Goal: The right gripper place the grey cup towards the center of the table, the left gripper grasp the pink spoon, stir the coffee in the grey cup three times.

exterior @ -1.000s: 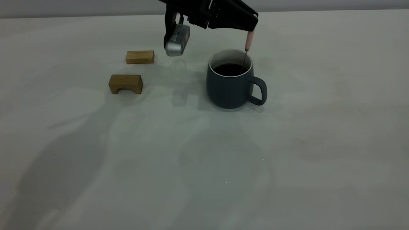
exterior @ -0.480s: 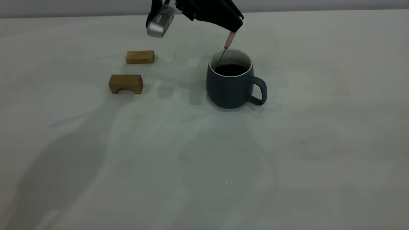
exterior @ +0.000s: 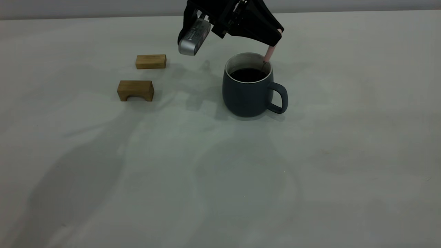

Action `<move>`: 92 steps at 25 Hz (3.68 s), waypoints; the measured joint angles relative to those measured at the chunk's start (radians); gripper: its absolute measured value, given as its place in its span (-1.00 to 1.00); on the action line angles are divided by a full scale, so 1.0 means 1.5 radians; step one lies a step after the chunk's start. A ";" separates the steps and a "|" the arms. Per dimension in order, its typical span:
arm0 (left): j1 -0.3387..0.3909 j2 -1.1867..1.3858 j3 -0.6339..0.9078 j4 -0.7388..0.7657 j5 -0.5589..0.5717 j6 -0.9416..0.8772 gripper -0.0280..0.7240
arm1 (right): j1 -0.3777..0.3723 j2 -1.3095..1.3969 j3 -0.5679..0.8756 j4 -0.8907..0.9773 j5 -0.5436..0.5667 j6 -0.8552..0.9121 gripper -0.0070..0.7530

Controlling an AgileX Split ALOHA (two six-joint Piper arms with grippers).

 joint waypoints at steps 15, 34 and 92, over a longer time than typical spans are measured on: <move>0.000 -0.001 0.000 0.080 0.000 -0.003 -0.19 | 0.000 0.000 0.000 0.000 0.000 0.000 -0.34; 0.002 -0.085 -0.282 0.395 0.000 -0.117 0.23 | 0.000 0.000 0.000 0.000 0.000 0.000 -0.34; 0.301 -1.659 1.170 0.742 -0.028 0.868 0.23 | 0.000 0.000 0.000 0.000 0.000 0.000 -0.34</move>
